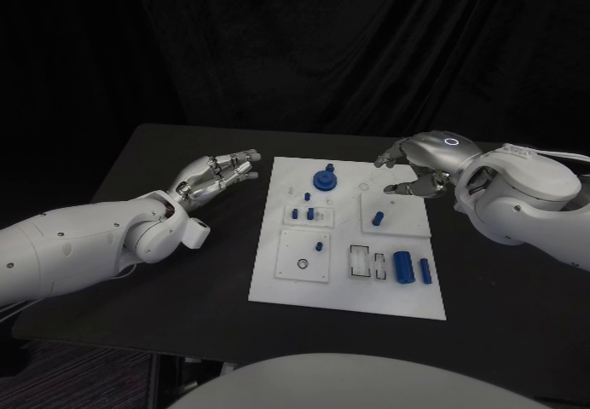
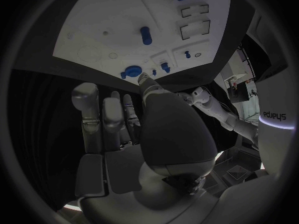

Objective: Assemble the parts on the task board

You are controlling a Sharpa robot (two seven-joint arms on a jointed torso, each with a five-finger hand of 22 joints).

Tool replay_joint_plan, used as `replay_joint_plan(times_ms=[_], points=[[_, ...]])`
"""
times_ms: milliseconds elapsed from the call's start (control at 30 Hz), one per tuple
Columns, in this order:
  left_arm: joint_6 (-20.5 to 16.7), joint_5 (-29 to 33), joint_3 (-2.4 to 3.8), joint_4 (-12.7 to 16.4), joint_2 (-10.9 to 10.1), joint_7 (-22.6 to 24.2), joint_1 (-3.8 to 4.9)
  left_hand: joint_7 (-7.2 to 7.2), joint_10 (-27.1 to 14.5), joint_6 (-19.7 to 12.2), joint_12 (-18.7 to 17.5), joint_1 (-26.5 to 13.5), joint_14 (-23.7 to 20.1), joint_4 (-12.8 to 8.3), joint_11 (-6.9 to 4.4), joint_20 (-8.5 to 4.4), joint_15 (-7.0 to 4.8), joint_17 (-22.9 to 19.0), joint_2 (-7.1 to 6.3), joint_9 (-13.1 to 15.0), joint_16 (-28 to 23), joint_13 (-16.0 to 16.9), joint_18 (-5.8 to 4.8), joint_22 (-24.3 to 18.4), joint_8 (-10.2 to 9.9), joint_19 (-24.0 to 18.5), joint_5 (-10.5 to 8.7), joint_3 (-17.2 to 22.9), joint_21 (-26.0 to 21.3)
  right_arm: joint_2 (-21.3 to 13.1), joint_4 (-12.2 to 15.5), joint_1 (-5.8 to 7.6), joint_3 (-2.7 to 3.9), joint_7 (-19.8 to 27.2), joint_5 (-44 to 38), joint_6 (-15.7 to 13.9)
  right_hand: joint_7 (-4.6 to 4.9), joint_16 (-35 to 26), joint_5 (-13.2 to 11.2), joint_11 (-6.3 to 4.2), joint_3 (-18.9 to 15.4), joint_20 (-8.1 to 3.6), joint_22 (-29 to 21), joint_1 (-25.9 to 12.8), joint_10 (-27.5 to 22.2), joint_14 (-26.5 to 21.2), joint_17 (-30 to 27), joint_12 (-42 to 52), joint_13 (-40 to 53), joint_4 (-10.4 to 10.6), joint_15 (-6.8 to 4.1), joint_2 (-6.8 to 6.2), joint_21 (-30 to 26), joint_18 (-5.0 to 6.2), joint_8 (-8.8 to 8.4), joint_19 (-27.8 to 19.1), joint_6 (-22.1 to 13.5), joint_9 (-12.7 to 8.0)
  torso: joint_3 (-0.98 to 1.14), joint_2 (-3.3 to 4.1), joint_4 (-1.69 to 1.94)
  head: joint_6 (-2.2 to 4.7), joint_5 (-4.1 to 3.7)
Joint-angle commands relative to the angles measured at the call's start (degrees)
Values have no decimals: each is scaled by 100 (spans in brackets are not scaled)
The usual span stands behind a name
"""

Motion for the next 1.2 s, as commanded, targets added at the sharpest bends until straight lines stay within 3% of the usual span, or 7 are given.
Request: replay_joint_plan(times_ms=[33,67,567,600,633,1000,1200], points=[[278,560,3,-22,41,752,22,-51,-213,-277,-70,-305,-80,-2,-38,94,42,-33,233,-54,-133,-137,57,-935,-125,-458,-436,-454,-155,-20,-43,-14,3,-248,175,183,44,98,-3,-3,-17,-15,648,-25,232,107,74,-37,-109,-31,-4,51,139,-57,26,91,145,-38,15,-12,-1,-1,-29],[330,607,3,-7,44,782,23,-58,-218,-301,-53,-364,-87,-7,-27,107,16,-37,295,-59,-148,-154,61,-1104,-142,-535,-507,-563,-168,-29,-46,-29,3,-249,188,192,70,121,-3,-4,-23,-17,657,-39,301,133,98,-46,-144,-27,-5,55,184,-63,44,114,205,-45,13,-11,-4,-1,-40],[538,762,2,270,-17,1064,19,-58,-218,-301,-53,-364,-87,-7,-27,107,16,-37,295,-59,-148,-154,61,-1104,-142,-535,-507,-563,-168,-32,-22,-381,2,-253,228,442,96,143,-3,-5,-28,-19,667,-50,360,158,120,-62,-181,-25,-10,58,239,-72,57,140,258,-56,-22,108,8,-1,-177],[544,763,2,270,-17,1067,19,-117,-334,-327,-151,-283,-123,-9,-126,-6,-113,-58,387,-66,-204,-232,30,-1849,-175,-890,-440,-746,-246,-23,-26,-400,2,-248,229,444,226,227,-180,-29,-52,0,706,-28,676,244,212,-14,-211,-54,52,0,433,-110,58,226,310,-79,-21,109,8,-1,-183],[555,764,2,269,-15,1068,17,-120,-337,-325,-144,-214,-123,-14,-126,-5,-109,-58,432,-67,-204,-248,58,-1919,-193,-920,-422,-850,-248,-10,-33,-434,2,-240,229,448,226,227,-180,-29,-52,0,706,-28,676,244,212,-14,-211,-54,52,0,433,-110,58,226,310,-79,-22,112,10,-1,-190],[692,766,2,244,3,1016,-3,-53,-351,-260,-72,255,-123,-53,-41,154,63,-58,662,-56,-204,-256,100,-1976,-225,-917,-104,-1251,-236,71,-75,-586,2,-197,277,578,265,193,-230,-10,-63,47,696,-4,967,274,172,-372,-496,-69,80,-18,428,-97,-13,251,355,-201,-14,104,5,-1,-213],[760,766,2,208,37,968,-17,1,-331,-190,-7,552,-123,-131,29,203,93,-58,723,-41,-204,-249,103,-1993,-212,-906,170,-1301,-231,153,-124,-616,2,-172,284,626,177,181,-92,-15,-34,37,693,67,1079,275,163,-501,-596,-121,65,9,422,-93,-23,245,400,-240,-13,101,5,-1,-222]])
